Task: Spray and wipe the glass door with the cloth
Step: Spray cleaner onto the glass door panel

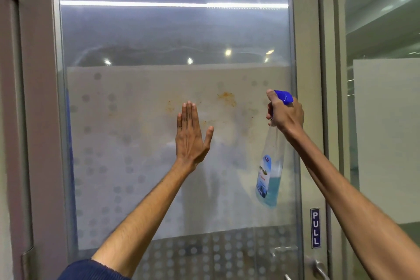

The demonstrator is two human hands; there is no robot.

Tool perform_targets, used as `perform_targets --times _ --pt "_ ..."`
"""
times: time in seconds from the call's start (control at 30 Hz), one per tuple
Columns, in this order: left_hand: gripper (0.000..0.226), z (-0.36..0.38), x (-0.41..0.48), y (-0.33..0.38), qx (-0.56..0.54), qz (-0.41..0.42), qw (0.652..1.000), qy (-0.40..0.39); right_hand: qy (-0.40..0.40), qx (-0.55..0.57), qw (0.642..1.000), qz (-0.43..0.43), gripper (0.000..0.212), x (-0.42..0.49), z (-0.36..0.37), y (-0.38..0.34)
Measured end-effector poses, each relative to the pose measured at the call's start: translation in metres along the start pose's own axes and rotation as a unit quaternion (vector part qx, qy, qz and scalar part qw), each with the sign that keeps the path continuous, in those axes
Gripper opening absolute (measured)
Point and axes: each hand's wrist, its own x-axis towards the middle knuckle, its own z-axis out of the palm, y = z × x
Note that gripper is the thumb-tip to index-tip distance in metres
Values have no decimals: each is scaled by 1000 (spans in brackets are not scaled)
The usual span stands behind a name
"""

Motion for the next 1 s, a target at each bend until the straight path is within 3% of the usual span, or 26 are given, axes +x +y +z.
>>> perform_targets --times 0.17,0.4,0.6,0.73,0.87,1.0 --pt "81 4 -2 12 -12 5 1000 1 17 -56 998 -21 57 0 -8 10" --pt "79 12 -30 46 -101 68 992 -42 -78 44 996 0 46 -10 -17 37" --pt "67 21 -79 107 -258 -14 962 -89 -123 43 991 19 57 -29 -34 62" --pt "64 24 -109 141 -381 -66 896 -219 -163 8 986 11 65 -46 -53 76" --pt "70 27 -140 168 -486 -75 788 -371 -204 -21 978 32 68 -70 -76 85" --pt "58 29 -167 196 -544 -64 714 -437 -219 -62 971 72 71 -92 -101 91"
